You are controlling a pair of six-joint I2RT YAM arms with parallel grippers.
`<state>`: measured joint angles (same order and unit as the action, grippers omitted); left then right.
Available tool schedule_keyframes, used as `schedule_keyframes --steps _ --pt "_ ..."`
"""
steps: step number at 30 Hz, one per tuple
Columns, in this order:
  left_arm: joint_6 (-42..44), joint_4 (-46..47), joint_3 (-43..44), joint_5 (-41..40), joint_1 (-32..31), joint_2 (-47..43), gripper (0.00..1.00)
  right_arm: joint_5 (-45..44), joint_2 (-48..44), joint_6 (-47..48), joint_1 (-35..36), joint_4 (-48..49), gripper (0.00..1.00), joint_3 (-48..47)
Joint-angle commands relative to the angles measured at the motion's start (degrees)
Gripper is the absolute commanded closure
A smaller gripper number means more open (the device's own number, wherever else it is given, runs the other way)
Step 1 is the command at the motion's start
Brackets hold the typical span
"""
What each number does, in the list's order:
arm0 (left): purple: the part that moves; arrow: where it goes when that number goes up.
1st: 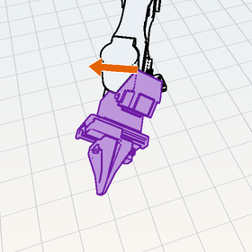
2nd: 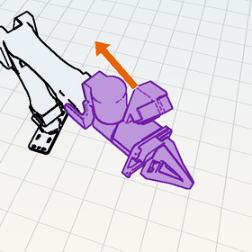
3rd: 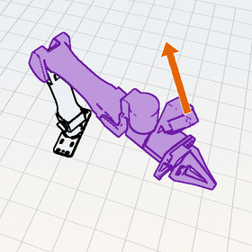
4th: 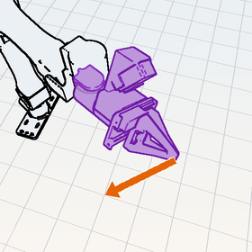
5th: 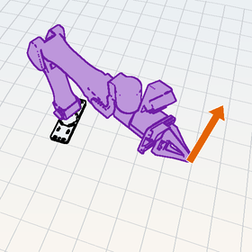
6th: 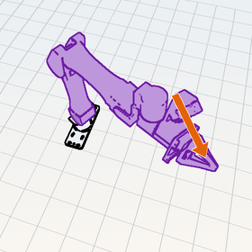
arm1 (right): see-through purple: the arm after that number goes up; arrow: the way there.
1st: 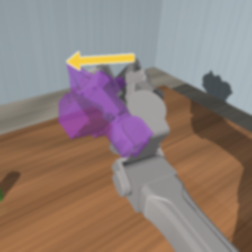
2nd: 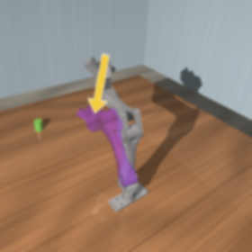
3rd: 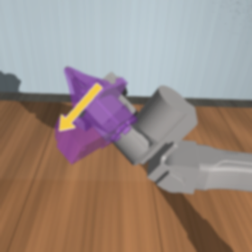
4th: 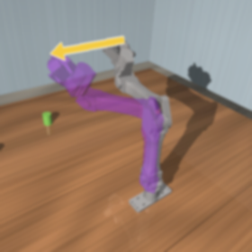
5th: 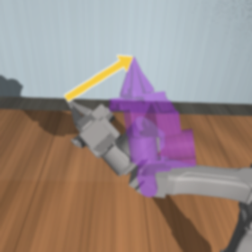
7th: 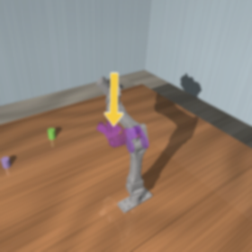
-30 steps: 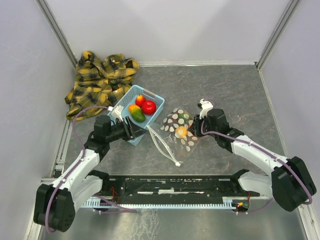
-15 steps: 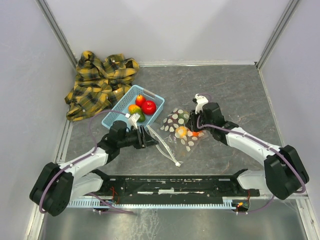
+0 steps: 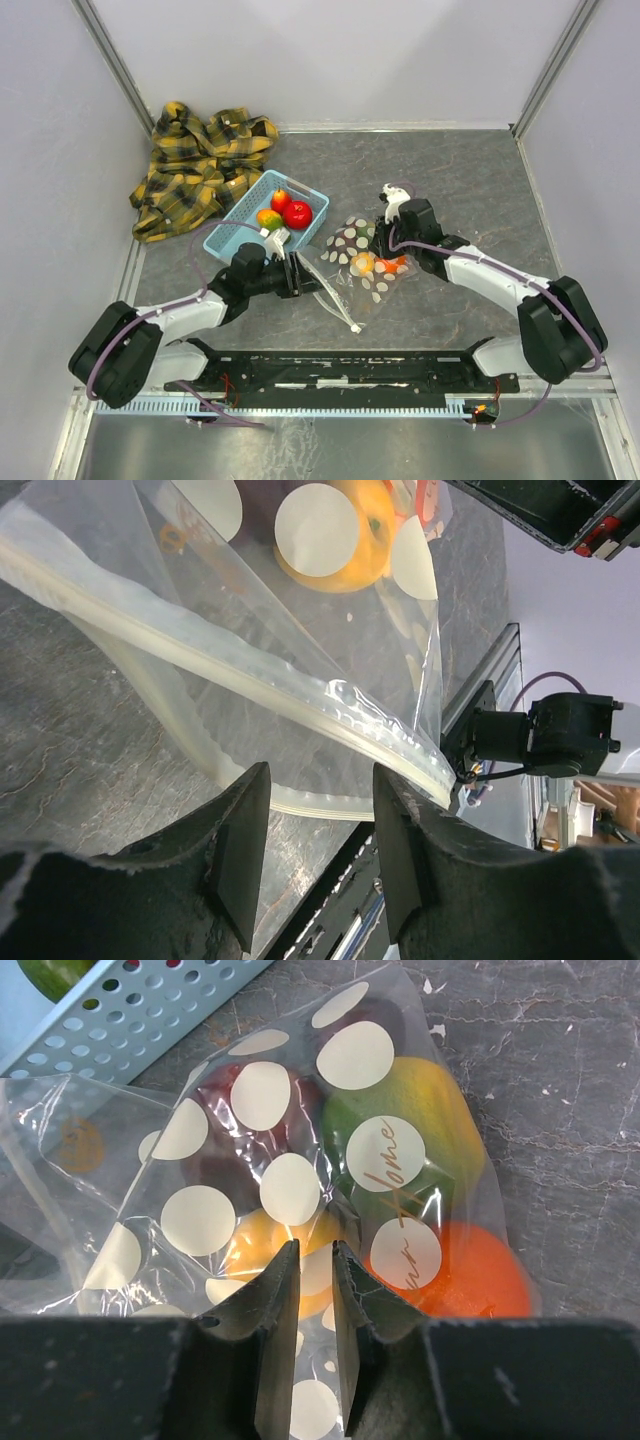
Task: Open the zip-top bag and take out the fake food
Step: Pick up the fake fruit from the zipper food storage bag.
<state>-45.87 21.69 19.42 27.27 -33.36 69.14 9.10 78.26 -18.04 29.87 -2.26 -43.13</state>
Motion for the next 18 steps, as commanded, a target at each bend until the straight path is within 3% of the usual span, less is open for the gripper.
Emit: schedule_keyframes --steps 1,18 --pt "-1.88 4.86 1.28 -3.07 -1.01 1.07 0.47 -0.41 1.41 1.16 -0.24 0.46 0.74 -2.89" --pt "-1.96 8.99 3.83 -5.40 -4.22 7.18 0.38 -0.19 6.16 2.55 -0.26 -0.39 0.77 -3.84"
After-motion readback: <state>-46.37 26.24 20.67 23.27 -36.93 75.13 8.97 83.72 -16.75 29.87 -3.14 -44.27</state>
